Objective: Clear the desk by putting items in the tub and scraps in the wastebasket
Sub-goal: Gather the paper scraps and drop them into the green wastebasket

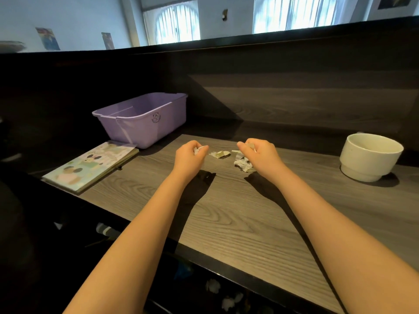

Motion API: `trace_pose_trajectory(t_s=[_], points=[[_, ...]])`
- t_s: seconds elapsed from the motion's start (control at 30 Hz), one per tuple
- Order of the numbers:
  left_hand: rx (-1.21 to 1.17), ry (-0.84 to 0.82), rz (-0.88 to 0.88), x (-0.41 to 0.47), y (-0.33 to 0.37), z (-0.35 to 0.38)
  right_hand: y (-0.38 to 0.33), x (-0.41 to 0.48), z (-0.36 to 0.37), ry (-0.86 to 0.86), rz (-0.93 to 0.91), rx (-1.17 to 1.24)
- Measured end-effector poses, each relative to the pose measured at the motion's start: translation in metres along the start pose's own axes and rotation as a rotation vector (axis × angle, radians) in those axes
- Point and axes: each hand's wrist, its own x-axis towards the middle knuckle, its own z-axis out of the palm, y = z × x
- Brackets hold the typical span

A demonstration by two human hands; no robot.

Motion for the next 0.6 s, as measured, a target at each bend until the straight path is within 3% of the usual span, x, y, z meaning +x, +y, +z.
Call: trace_pose_trajectory(t_s=[0.17,0.6], points=[[-0.044,0.122,-0.005,-0.013,0.009,-0.036,-0.028,-0.009,0.005,0.070,-0.064,-0.157],[0.043,0.290,0.112,-0.086,0.011,-0.120,-0.112,-0.057,0.029,-0.014,-0.203,-0.090]])
